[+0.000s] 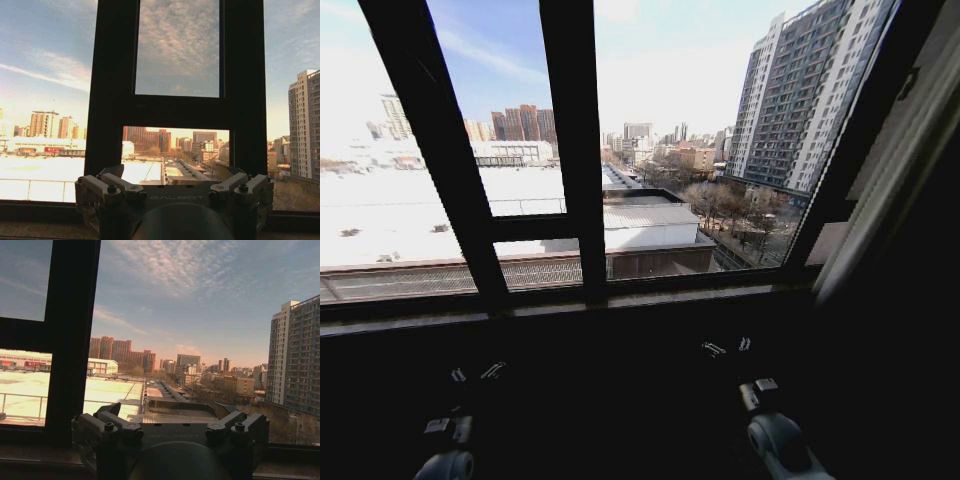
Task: Open the curtains by pulling them apart, changing their state from closed to fully open.
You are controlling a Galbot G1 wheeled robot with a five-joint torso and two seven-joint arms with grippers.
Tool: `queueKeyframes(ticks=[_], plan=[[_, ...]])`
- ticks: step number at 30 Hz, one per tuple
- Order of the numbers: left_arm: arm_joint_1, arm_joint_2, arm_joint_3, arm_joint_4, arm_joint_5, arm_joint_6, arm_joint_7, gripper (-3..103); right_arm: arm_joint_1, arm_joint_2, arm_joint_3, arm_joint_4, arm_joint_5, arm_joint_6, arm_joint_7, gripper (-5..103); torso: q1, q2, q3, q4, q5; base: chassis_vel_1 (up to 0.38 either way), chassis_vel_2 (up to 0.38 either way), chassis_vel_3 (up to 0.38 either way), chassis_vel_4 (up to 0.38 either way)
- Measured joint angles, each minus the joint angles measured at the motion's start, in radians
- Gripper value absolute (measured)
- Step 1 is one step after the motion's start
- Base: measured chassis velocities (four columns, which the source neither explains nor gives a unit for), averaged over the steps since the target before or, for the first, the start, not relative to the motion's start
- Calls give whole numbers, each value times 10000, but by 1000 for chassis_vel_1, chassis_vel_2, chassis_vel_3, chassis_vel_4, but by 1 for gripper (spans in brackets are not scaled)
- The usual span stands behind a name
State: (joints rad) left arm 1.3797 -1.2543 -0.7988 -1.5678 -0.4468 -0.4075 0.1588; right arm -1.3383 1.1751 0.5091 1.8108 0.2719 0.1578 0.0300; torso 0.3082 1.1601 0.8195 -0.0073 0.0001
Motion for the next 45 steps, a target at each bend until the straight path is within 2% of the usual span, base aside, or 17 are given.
queueKeyframes(ticks=[19, 36, 40, 41, 42, 45], plan=[[2, 0, 0, 2, 0, 0, -2, 100, -3, 0, 0, 0, 0, 0, 0, 100, -5, 2, -2, -3, 1, 87, -50, -90, 42], [7, 0, 0, 3, 0, 1, -2, 100, -4, 0, -1, 0, 0, 0, 0, 100, -27, 13, -10, -1, 3, 208, -198, -198, 220], [9, 0, -1, 3, 0, 0, -2, 100, -4, 0, 0, 1, 0, 0, 0, 100, -26, 15, -11, 0, -7, 46, -55, -86, 122], [7, 0, 1, 3, 0, 1, -1, 100, -4, 1, 0, 1, 0, 0, 0, 100, -24, 12, -8, -7, -7, 0, 0, 0, 0], [4, 0, 2, 3, 0, 1, -1, 100, -4, 1, 0, 0, 0, 0, 0, 100, -11, 3, -2, -6, 4, 0, 0, 0, 0], [0, 0, 2, 3, 0, 1, -1, 100, 0, 0, 0, 0, 0, 0, 0, 100, 3, -3, 2, -3, 2, -36, 32, 37, -46]])
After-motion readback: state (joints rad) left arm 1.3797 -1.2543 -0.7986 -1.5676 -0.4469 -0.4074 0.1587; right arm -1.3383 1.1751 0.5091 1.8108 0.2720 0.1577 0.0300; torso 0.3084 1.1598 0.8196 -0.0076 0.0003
